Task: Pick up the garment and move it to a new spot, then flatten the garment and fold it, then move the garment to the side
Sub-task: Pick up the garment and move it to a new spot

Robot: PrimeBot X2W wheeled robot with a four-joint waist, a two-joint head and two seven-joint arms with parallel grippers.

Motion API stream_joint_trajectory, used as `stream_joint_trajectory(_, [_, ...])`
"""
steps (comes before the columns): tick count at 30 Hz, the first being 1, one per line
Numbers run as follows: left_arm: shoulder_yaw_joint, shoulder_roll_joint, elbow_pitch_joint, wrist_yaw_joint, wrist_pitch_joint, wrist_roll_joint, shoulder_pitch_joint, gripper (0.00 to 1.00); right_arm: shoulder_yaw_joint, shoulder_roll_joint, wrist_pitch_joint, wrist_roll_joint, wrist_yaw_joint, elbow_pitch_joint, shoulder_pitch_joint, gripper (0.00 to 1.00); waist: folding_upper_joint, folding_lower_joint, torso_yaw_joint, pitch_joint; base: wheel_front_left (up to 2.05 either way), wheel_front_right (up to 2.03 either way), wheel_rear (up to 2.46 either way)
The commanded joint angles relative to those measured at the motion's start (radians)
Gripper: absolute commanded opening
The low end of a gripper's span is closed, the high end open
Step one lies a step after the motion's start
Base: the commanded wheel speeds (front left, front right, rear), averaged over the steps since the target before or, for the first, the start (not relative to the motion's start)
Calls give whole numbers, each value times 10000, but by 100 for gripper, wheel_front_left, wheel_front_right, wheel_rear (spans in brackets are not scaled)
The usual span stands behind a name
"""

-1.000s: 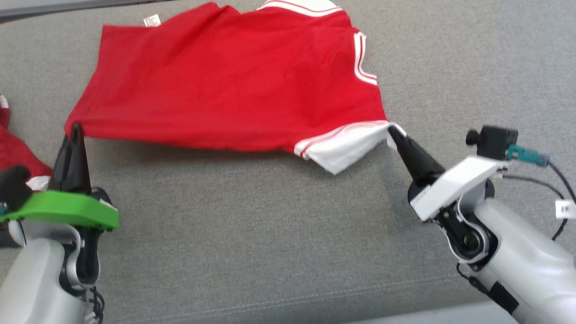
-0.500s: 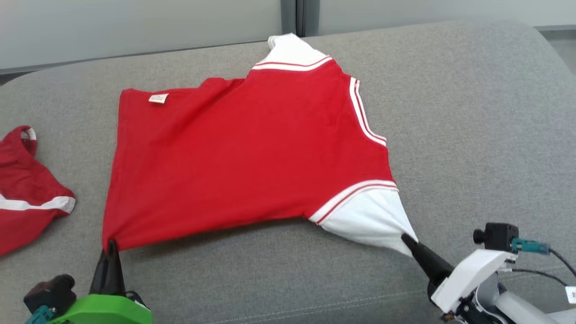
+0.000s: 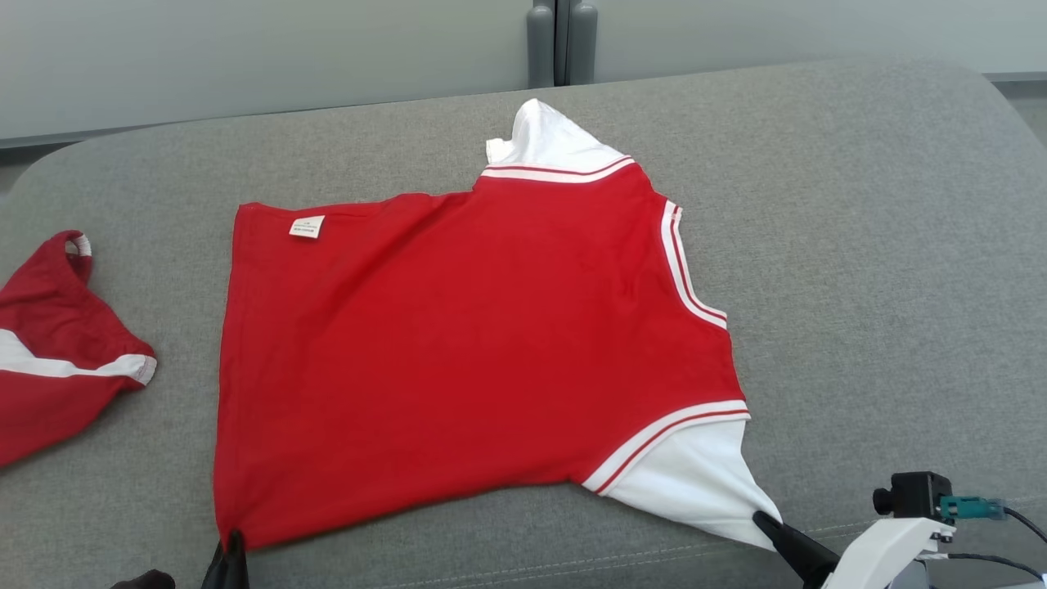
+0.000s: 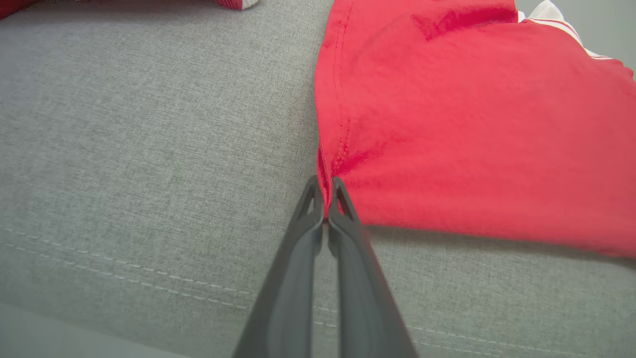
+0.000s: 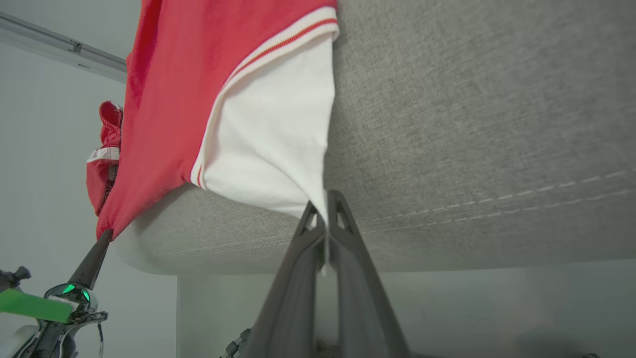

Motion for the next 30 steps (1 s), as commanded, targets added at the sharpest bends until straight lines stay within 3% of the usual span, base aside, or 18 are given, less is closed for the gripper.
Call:
stream_joint_trajectory(1, [-35, -64, 196, -140, -24, -24, -430, 0, -61, 182, 129, -356, 4, 112, -210, 0, 0, 1, 30, 145, 0, 0, 0])
stream_joint_trajectory(11, [-42, -16, 266, -187, -101, 437, -1027, 0, -577, 632, 595, -983, 4, -592, -375, 0, 0, 1, 105, 340, 0, 0, 0])
stream_joint_trajectory(20, [153, 297, -1193, -200, 238, 296, -1330, 0, -1820, 717, 915, -897, 4, -1947, -687, 0, 0, 1, 144, 498, 0, 0, 0])
stream_joint_trajectory(30, [66, 731, -1108, -280, 1238, 230, -2495, 0, -2588, 1534, 1483, -1620, 4, -676, -2141, 0, 0, 1, 59, 795, 0, 0, 0])
